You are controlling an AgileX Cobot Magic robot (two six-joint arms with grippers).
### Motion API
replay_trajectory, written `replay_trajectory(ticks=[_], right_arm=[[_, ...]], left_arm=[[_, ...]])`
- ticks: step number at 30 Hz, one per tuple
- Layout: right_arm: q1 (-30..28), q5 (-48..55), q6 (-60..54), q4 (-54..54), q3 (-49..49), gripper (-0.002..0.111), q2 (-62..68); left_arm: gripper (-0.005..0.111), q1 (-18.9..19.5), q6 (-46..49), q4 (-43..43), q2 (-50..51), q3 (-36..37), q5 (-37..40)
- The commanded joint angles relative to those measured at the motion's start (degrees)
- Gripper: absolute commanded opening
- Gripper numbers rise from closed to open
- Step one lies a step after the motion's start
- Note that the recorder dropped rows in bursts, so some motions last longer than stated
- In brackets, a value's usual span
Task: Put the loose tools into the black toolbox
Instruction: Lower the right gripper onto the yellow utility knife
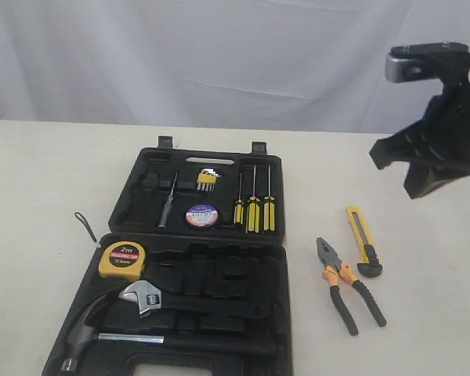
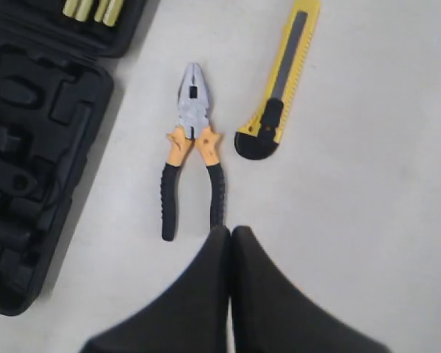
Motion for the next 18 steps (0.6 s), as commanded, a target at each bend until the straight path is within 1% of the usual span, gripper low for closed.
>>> replay_trajectory(ticks=[1,3,5,6,8,10,11,12,15,18], right_arm=[[-1.31,-2.83,1.53,-0.27,3.43,0.0,0.86],[-1.31,-3.4,1.53,-0.27,3.43,0.002,2.7],[-1.31,-6.03,1.42,-0.27,3.43,0.012,4.98],[-1.31,-7.08,1.3,-0.27,3.43,0.019,6.21],[-1.31,-9.37,1.3,-0.49,3.2,0.037,8.9],[-1.31,-11.23,1.3,-0.73,2.77,0.052,11.37],[-1.31,-12.42,1.3,-0.73,2.35,0.057,12.67],[-1.31,-13.27,1.3,-0.73,2.05,0.059,13.72],[-1.31,-16.14,1.52,-1.13,0.59,0.057,17.11],[-1.31,-16.43,1.53,-1.13,-2.01,0.057,21.04]], left_arm=[[0.0,-0.12,-0.03,0.02,-0.16,0.12,-0.03],[0.0,-0.12,-0.03,0.02,-0.16,0.12,-0.03],[0.0,-0.12,-0.03,0.02,-0.16,0.12,-0.03],[0.0,-0.12,-0.03,0.02,-0.16,0.12,-0.03],[0.0,-0.12,-0.03,0.02,-0.16,0.12,-0.03],[0.0,-0.12,-0.03,0.02,-0.16,0.12,-0.03],[0.0,-0.12,-0.03,0.02,-0.16,0.12,-0.03],[0.0,-0.12,-0.03,0.02,-0.16,0.12,-0.03],[0.0,-0.12,-0.03,0.02,-0.16,0.12,-0.03],[0.0,-0.12,-0.03,0.02,-0.16,0.12,-0.03]])
